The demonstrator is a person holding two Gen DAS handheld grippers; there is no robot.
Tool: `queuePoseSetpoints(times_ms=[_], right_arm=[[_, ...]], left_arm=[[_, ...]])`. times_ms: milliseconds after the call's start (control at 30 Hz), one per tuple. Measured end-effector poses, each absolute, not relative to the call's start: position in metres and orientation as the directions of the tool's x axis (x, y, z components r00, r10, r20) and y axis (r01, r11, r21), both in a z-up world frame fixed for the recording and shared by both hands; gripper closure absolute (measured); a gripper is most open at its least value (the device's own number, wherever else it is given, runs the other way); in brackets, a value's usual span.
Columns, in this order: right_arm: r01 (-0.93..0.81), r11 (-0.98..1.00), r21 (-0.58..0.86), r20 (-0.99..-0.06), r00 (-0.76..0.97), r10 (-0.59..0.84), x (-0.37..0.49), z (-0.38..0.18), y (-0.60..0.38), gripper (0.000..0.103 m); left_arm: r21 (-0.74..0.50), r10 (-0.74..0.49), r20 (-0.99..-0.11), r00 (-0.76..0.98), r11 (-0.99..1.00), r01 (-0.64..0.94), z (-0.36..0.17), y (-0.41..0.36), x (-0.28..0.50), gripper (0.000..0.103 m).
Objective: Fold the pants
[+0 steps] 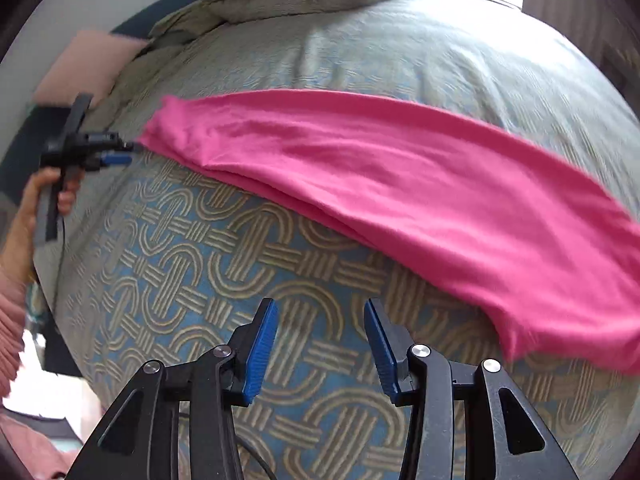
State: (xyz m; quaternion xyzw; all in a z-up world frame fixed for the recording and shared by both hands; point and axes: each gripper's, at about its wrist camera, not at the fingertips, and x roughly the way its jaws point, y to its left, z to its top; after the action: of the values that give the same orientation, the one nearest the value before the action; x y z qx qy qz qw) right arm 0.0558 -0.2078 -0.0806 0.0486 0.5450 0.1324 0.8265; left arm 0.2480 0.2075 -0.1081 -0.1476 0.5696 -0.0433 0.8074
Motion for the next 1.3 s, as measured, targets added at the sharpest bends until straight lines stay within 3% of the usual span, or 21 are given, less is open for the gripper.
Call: queuePoseSetpoints(times_ms=[67, 167, 233, 333, 400, 633, 967, 1000, 1067, 1133, 1200, 1233, 1300], right_arm=[[0.008, 0.947, 0.322, -0.873, 0.39, 0.294, 0.042, -0.086, -0.255, 0.042], [0.282, 0.861, 0.423, -0.86, 0.423, 0.284, 0.018, -0.1, -0.319, 0.04], [0.371, 0.765, 0.527, -0.819, 0.46, 0.342, 0.007, -0.109, -0.348, 0.04], [0.382, 0.648, 0.658, -0.733, 0.523, 0.435, 0.007, -0.117, -0.363, 0.038], [0.365, 0.598, 0.714, -0.682, 0.559, 0.473, 0.015, -0.122, -0.361, 0.03], [0.37, 0.45, 0.813, -0.576, 0.624, 0.528, 0.043, -0.147, -0.351, 0.027], [0.334, 0.513, 0.79, -0.596, 0.613, 0.519, 0.049, -0.143, -0.347, 0.027], [0.336, 0.517, 0.787, -0.6, 0.613, 0.515, 0.049, -0.141, -0.346, 0.027], [0.342, 0.511, 0.789, -0.598, 0.618, 0.51, 0.049, -0.142, -0.346, 0.027], [0.338, 0.507, 0.793, -0.592, 0.622, 0.512, 0.048, -0.142, -0.346, 0.027], [0.339, 0.5, 0.797, -0.588, 0.625, 0.513, 0.049, -0.144, -0.347, 0.027], [0.341, 0.493, 0.8, -0.584, 0.631, 0.511, 0.049, -0.145, -0.348, 0.027], [0.349, 0.466, 0.813, -0.567, 0.657, 0.497, 0.048, -0.146, -0.351, 0.028]], left_arm=[[-0.272, -0.224, -0.909, 0.351, 0.958, -0.094, -0.11, 0.196, 0.255, 0.02], [-0.263, -0.197, -0.912, 0.361, 0.954, -0.143, -0.111, 0.189, 0.267, 0.019], [-0.269, -0.185, -0.906, 0.381, 0.946, -0.179, -0.112, 0.188, 0.276, 0.018], [-0.289, -0.168, -0.895, 0.412, 0.924, -0.249, -0.111, 0.195, 0.287, 0.018], [-0.287, -0.137, -0.895, 0.424, 0.905, -0.314, -0.112, 0.202, 0.295, 0.018], [-0.296, -0.123, -0.907, 0.404, 0.868, -0.399, -0.107, 0.216, 0.291, 0.018], [-0.425, -0.234, -0.887, 0.397, 0.749, -0.508, -0.116, 0.248, 0.266, 0.019], [-0.433, -0.233, -0.878, 0.418, 0.758, -0.488, -0.116, 0.245, 0.274, 0.021], [-0.456, -0.258, -0.862, 0.436, 0.769, -0.447, -0.116, 0.241, 0.285, 0.04], [-0.46, -0.258, -0.86, 0.44, 0.763, -0.454, -0.117, 0.242, 0.292, 0.045], [-0.451, -0.244, -0.862, 0.445, 0.77, -0.451, -0.117, 0.241, 0.298, 0.071], [-0.44, -0.242, -0.867, 0.435, 0.782, -0.442, -0.118, 0.241, 0.302, 0.089], [-0.46, -0.257, -0.86, 0.442, 0.766, -0.449, -0.119, 0.242, 0.307, 0.089]])
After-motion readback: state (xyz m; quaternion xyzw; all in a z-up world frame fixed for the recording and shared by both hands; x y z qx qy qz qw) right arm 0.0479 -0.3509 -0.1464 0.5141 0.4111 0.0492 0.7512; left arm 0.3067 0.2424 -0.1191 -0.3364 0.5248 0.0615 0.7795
